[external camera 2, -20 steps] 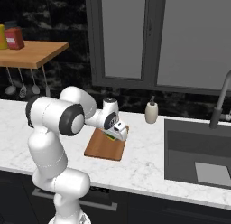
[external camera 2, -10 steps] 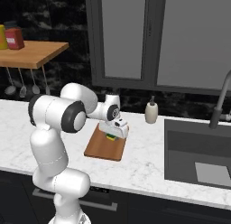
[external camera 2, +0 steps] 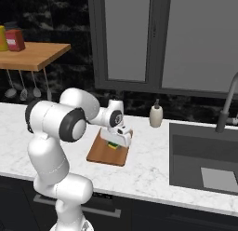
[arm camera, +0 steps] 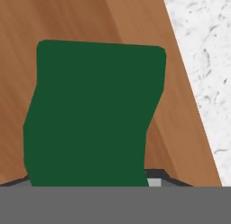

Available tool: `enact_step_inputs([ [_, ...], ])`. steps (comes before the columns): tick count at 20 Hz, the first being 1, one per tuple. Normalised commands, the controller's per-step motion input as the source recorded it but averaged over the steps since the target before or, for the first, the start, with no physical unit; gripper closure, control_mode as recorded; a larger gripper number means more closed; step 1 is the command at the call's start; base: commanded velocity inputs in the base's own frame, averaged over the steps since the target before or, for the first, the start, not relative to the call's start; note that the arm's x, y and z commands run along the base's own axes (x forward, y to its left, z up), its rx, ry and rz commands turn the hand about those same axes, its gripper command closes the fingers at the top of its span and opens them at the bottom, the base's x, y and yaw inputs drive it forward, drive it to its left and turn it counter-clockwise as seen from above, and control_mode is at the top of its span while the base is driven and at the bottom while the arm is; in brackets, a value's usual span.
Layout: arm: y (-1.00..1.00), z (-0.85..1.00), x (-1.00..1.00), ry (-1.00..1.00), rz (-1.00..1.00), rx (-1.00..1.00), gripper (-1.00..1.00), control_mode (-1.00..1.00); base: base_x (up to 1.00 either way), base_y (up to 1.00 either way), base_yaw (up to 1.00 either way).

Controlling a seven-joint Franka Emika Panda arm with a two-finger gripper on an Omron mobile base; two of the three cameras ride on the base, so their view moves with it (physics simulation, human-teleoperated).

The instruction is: Pick up the sponge from the counter and clean the cutting board by briefly scrubbing or pressing down on the cutting board. Once finished, release the sponge.

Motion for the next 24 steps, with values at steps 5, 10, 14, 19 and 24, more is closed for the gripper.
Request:
enact_step_inputs([
  [5,0.16,-0.51,-1.0,0.0,0.0,0.0,1.0,-1.0,0.0,0.0,0.0],
  [10,0.17,-0.39,-1.0,0.01,0.0,0.0,1.0,-1.0,0.0,0.0,0.0],
  [14,0.16,-0.35,-1.0,0.05,0.0,0.0,1.0,-1.0,0.0,0.0,0.0],
  [19,0.08,-0.12,-0.54,0.03,0.0,0.0,1.0,-1.0,0.0,0.0,0.0],
  [24,0.0,0.0,0.32,0.0,0.0,0.0,1.0,-1.0,0.0,0.0,0.0],
])
